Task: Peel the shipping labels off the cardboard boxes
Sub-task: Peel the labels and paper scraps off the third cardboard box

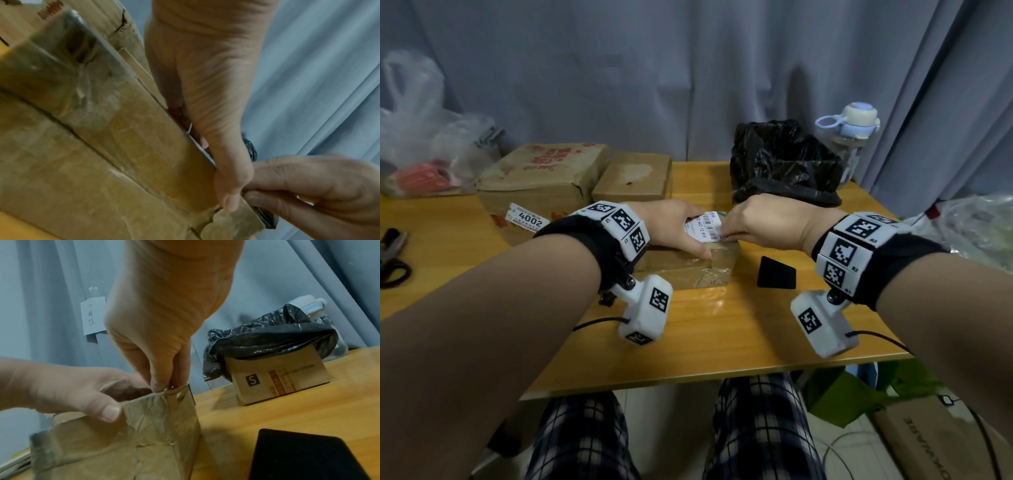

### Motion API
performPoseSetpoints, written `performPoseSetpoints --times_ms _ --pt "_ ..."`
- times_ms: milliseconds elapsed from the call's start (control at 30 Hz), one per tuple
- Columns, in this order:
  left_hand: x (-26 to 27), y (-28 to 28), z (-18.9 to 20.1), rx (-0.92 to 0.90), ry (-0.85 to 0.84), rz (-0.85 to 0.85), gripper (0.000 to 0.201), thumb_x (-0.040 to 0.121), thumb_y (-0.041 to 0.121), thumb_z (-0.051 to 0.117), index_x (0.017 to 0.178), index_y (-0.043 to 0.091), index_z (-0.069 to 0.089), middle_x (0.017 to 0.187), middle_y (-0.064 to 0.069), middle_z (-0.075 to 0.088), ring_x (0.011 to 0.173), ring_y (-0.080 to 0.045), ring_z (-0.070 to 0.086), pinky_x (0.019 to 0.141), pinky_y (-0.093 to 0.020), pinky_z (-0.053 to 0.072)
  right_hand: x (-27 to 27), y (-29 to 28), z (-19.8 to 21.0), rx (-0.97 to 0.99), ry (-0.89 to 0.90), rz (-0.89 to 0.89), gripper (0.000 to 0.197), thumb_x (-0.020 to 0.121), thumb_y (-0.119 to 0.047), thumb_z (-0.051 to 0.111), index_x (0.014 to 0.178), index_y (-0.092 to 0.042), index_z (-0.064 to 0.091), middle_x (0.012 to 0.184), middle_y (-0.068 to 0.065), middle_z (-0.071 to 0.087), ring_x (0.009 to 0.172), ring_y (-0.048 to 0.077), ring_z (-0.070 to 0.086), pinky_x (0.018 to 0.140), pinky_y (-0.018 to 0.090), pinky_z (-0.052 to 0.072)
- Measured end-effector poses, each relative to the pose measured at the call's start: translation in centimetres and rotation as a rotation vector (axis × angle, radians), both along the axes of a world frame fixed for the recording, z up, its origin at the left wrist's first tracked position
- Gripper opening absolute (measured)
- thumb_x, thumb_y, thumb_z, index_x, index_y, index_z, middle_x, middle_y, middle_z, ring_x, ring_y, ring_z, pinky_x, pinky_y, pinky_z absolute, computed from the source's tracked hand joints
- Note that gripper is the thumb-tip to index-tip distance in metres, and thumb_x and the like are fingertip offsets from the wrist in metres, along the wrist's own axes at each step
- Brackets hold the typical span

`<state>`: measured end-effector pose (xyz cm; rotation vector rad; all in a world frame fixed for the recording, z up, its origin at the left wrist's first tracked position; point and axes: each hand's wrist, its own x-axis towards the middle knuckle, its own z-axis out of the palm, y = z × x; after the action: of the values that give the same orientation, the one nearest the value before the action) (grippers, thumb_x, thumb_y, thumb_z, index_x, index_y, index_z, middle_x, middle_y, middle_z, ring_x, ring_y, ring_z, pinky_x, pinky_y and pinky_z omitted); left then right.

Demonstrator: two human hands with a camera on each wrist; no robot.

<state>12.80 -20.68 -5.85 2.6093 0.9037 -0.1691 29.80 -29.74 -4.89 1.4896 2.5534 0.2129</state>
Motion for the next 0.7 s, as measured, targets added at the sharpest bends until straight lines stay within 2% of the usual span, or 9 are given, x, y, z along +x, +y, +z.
performPoseSetpoints --times_ms 133,233,333,400,467,567,633,700 --pt "0.0 -0.2 -0.2 -0.017 -0.036 0.001 0.081 0.077 0.048 0.07 0.143 0.018 0.035 0.133 0.0 0.05 0.115 -0.017 0.049 0.092 -0.023 0.036 -0.5 0.3 -0.1 0.018 -0.102 -0.018 0.026 0.097 -0.019 0.043 0.113 -0.014 0.062 0.117 0.004 0.062 0.103 0.023 0.059 0.086 0.034 0.047" --pt "-0.1 -0.2 -0.4 -0.011 -0.041 0.013 0.084 0.077 0.048 0.07 0.145 0.018 0.032 0.139 -0.002 0.045 0.121 -0.018 0.045 0.099 -0.025 0.034 -0.8 0.2 -0.1 0.017 -0.116 -0.051 0.026 0.093 -0.011 0.046 0.115 -0.013 0.06 0.118 0.005 0.059 0.104 0.025 0.057 0.083 0.031 0.044" --pt "-0.2 -0.2 -0.6 0.005 -0.017 0.028 0.09 0.077 0.052 0.068 0.148 0.018 0.024 0.148 -0.002 0.035 0.13 -0.019 0.038 0.105 -0.026 0.029 -0.9 0.3 -0.4 0.022 -0.04 -0.113 0.027 0.093 -0.009 0.046 0.117 -0.014 0.058 0.117 0.006 0.057 0.105 0.026 0.056 0.084 0.032 0.044" --pt "-0.2 -0.2 -0.7 0.004 -0.024 0.03 0.091 0.077 0.052 0.067 0.149 0.019 0.022 0.15 -0.001 0.033 0.131 -0.019 0.037 0.104 -0.025 0.029 -1.1 0.5 -0.7 0.03 0.026 -0.173 0.026 0.094 -0.011 0.045 0.116 -0.014 0.059 0.117 0.006 0.057 0.106 0.024 0.056 0.082 0.026 0.04" --pt "-0.3 -0.2 -0.8 0.006 -0.038 0.028 0.091 0.077 0.053 0.068 0.149 0.02 0.022 0.149 -0.001 0.034 0.131 -0.018 0.038 0.102 -0.025 0.03 -1.1 0.7 -1.1 0.044 0.143 -0.236 0.025 0.096 -0.014 0.046 0.116 -0.013 0.062 0.119 0.006 0.057 0.109 0.022 0.055 0.084 0.023 0.037" --pt "-0.4 -0.3 -1.0 0.031 -0.08 -0.006 0.081 0.078 0.057 0.064 0.145 0.028 0.029 0.141 -0.001 0.042 0.124 -0.018 0.043 0.099 -0.029 0.036 -0.8 0.7 -1.8 0.077 0.515 -0.39 0.024 0.093 -0.016 0.053 0.111 -0.011 0.067 0.115 0.006 0.057 0.108 0.019 0.054 0.092 0.023 0.038" --pt "-0.3 -0.5 -1.2 0.048 -0.149 -0.032 0.071 0.078 0.056 0.063 0.139 0.031 0.036 0.133 -0.001 0.045 0.119 -0.017 0.043 0.098 -0.032 0.038 -0.3 0.7 -2.2 0.057 0.687 -0.47 0.022 0.091 -0.011 0.056 0.111 -0.009 0.067 0.116 0.007 0.058 0.107 0.019 0.055 0.096 0.028 0.044" --pt "-0.1 -0.9 -1.3 0.05 -0.239 -0.073 0.06 0.079 0.048 0.067 0.131 0.031 0.043 0.132 0.0 0.041 0.117 -0.013 0.04 0.1 -0.031 0.037 0.1 0.8 -2.6 -0.016 0.84 -0.513 0.022 0.09 -0.006 0.057 0.11 -0.006 0.065 0.108 0.008 0.062 0.1 0.023 0.061 0.094 0.036 0.05"
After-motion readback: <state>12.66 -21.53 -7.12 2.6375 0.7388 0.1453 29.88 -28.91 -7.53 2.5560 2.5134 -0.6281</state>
